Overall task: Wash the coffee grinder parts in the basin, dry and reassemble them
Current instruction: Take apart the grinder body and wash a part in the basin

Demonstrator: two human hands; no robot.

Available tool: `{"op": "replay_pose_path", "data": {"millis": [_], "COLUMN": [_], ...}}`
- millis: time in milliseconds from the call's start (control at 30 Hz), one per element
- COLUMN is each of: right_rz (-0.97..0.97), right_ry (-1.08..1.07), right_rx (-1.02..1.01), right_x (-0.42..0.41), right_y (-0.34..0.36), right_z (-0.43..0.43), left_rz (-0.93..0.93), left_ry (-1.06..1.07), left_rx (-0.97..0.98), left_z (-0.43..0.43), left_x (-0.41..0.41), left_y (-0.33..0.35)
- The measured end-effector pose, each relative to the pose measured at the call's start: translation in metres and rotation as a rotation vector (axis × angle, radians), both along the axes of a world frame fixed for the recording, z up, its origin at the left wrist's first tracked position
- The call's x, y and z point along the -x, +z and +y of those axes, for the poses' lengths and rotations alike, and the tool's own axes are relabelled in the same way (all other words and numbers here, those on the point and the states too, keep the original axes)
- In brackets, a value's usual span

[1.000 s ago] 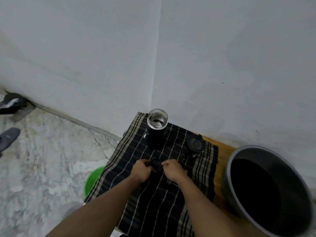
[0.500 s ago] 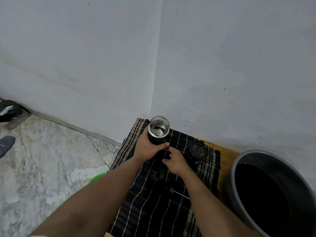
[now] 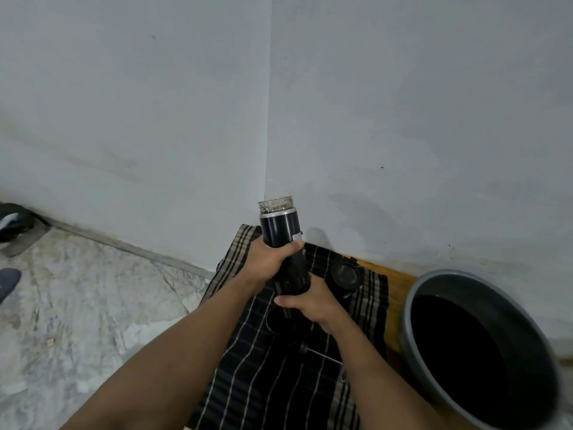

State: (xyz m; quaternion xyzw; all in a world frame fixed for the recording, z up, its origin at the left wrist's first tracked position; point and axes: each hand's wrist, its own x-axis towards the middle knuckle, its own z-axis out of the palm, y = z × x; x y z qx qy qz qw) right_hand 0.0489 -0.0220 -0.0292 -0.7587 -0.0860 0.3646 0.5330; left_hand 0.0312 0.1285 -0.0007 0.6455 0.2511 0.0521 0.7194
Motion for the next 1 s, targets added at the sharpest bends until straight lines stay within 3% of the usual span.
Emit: {"op": "replay_pose_path", "data": {"millis": [200, 433, 633, 1000], "right_rz": [-0.158, 0.002, -0.06, -0.08], "right_ry": [-0.036, 0.101, 0.015, 0.025], "right_rx": [0.029, -0.023, -0.033, 0.026], "right_x": [0.008, 0.006, 0.012, 0.005], "right_y": [0.002, 0.016, 0.013, 0.007], "right_z": [-0.009, -0.029, -0.028, -0.034], "left_rz": [-0.007, 0.006, 0.001, 0.088], "left_ry": [0.137, 0.027, 0.096, 0.269], "left_rx": [-0.035, 0.07, 0.046, 0.251], "left_z": [-0.026, -0.021, -0.033, -0.034], "left_x": [0.0, 0.005, 0.003, -0.001], "left_y": [0.007, 0.006, 0.014, 0.01]}}
